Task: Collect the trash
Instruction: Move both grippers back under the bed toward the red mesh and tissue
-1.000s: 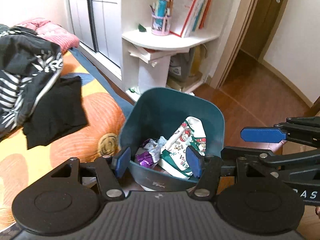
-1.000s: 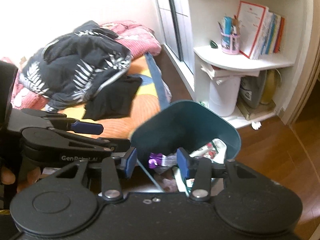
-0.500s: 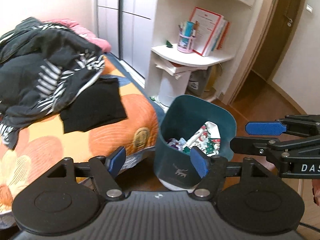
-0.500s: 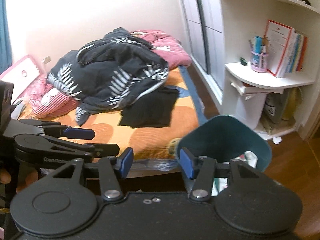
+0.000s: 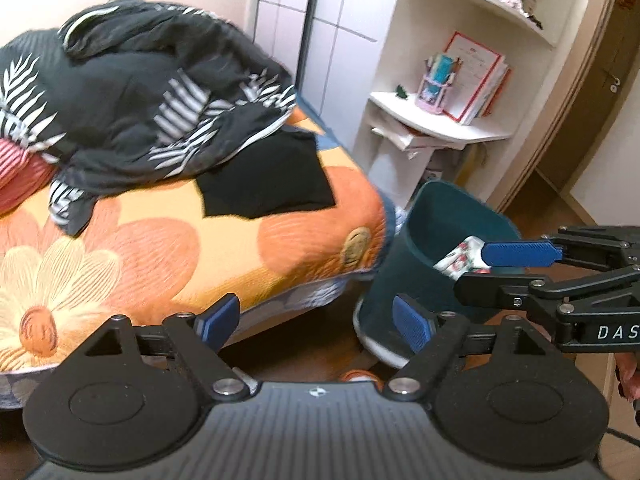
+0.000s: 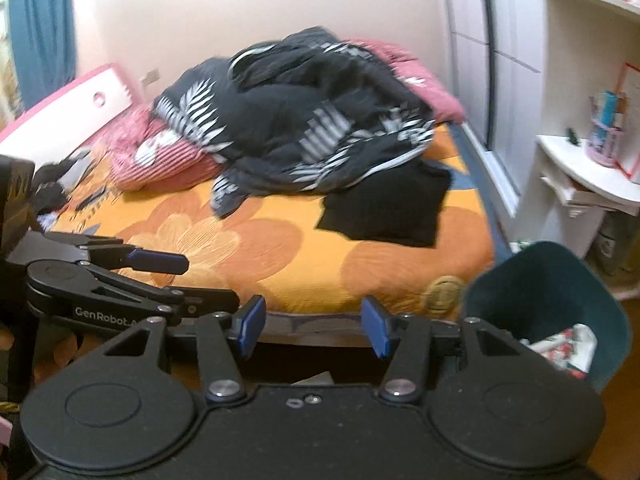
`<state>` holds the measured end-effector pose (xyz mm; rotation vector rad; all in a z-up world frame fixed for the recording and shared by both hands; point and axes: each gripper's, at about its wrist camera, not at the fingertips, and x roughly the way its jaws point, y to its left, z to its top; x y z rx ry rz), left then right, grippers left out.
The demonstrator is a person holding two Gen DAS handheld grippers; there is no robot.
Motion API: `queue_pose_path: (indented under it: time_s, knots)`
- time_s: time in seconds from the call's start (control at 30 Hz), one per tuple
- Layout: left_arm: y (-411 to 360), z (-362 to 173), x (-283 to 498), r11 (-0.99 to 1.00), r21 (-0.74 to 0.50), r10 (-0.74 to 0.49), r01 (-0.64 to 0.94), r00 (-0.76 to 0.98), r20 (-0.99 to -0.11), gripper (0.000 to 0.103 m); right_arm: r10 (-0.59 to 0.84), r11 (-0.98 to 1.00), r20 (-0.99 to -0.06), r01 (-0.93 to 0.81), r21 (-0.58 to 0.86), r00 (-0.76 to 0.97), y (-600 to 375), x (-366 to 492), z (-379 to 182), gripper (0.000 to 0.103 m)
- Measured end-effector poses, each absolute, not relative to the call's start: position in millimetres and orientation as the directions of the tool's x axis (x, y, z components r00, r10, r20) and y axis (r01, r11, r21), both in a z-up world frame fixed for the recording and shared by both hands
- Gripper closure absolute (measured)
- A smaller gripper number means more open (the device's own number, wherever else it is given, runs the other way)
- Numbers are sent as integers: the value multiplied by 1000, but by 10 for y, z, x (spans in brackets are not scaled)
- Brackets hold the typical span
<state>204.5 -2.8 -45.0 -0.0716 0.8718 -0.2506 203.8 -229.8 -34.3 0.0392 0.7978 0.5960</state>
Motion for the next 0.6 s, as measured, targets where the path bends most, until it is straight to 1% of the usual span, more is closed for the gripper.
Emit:
queue_pose_path:
  time_s: [0.17,0.33,0.5,0.6]
  knots:
    - [414,-792,2055,982,-149,-191,120,593,-782,19,544,803,-694,-531,269,471,-1821,2122,-621,49]
    - [876,-1230,2145,991,-132,-127,30,544,-829,19,535,791,-741,-550,269,406,-1379,2250,-1014,49]
    - [1263,-1799,2255,995,-98,-83,-9,463,-883,19,510,772,-809,-570,281,291,-1018,2416,-1605,49]
    - [1446,-2207,2316,997,-78,-60,-30,398,-915,19,464,772,-839,-594,226,285,-823,2492,-1990,49]
